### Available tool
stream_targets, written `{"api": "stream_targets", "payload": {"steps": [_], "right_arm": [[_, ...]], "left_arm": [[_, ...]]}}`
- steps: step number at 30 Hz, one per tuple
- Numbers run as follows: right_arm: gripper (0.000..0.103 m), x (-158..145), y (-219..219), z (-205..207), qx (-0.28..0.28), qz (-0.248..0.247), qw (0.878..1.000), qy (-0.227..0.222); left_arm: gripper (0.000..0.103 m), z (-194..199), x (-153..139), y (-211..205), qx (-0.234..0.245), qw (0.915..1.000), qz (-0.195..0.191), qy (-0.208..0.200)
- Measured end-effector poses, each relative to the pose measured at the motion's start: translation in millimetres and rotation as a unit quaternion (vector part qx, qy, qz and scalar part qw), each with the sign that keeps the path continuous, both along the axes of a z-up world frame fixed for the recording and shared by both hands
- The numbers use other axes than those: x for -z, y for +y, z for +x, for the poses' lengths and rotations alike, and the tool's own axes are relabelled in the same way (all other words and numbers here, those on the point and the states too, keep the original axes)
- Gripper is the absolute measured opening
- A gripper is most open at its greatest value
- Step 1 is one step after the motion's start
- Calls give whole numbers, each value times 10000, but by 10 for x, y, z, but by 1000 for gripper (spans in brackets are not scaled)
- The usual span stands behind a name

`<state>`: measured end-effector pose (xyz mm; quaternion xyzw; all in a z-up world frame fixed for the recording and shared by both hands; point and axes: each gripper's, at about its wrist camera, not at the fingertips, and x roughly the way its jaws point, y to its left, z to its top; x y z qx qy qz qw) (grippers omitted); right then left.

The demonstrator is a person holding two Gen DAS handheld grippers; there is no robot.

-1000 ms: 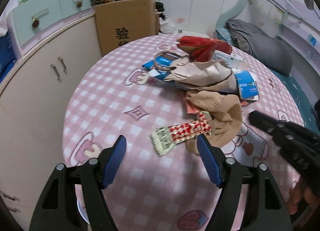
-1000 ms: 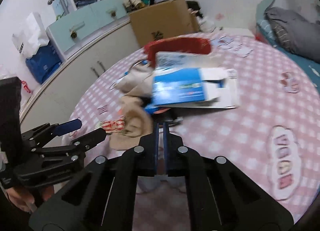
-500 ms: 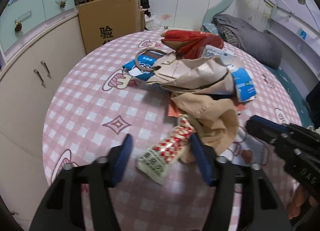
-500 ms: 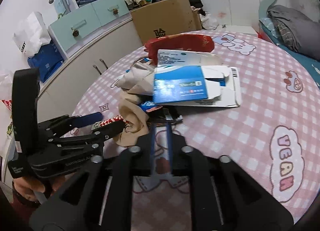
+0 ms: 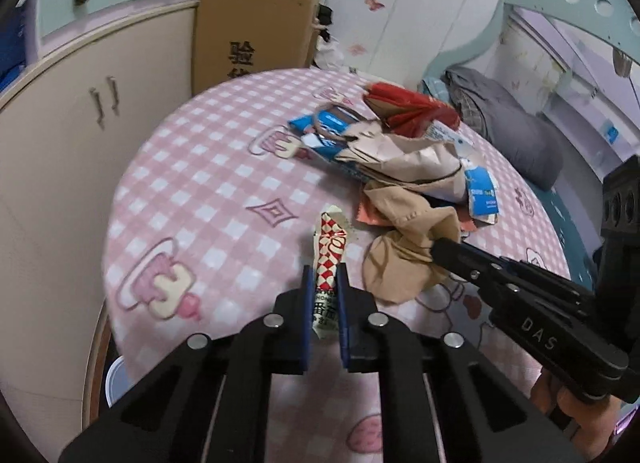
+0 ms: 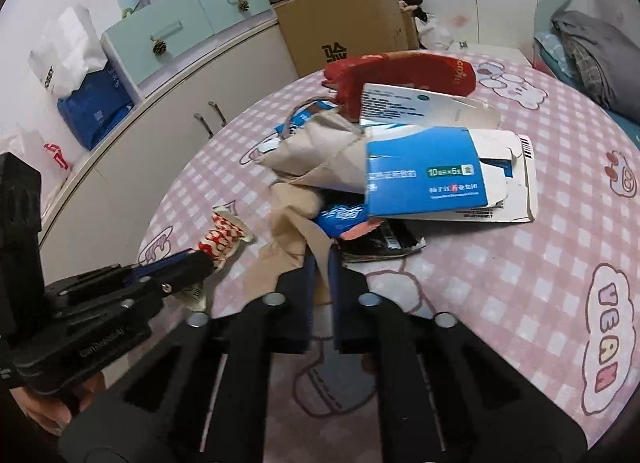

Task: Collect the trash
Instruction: 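Carry both items over the blue bin and open both grippers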

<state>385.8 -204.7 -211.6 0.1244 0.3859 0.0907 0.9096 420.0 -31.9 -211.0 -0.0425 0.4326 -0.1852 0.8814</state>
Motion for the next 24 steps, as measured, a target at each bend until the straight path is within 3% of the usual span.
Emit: {"api": "stream_targets", "payload": {"steps": [10, 14, 19, 24], "right_arm": [[2, -437, 215, -432, -224, 28, 9974, -681], [2, -663, 453, -591, -494, 71, 9945, -922], [2, -783, 951, -718, -1005, 91, 9899, -998], [2, -642, 1627, -758, -1607, 51, 9839, -784]], "left_arm": [[10, -393, -291, 616, -729, 9962, -372, -310], [10, -567, -362, 881, -980, 9939, -352, -374], [10, -810, -376, 1297, -1333, 9894, -427, -397], [10, -1063, -269, 1853, -1865, 9814, -353, -277]]}}
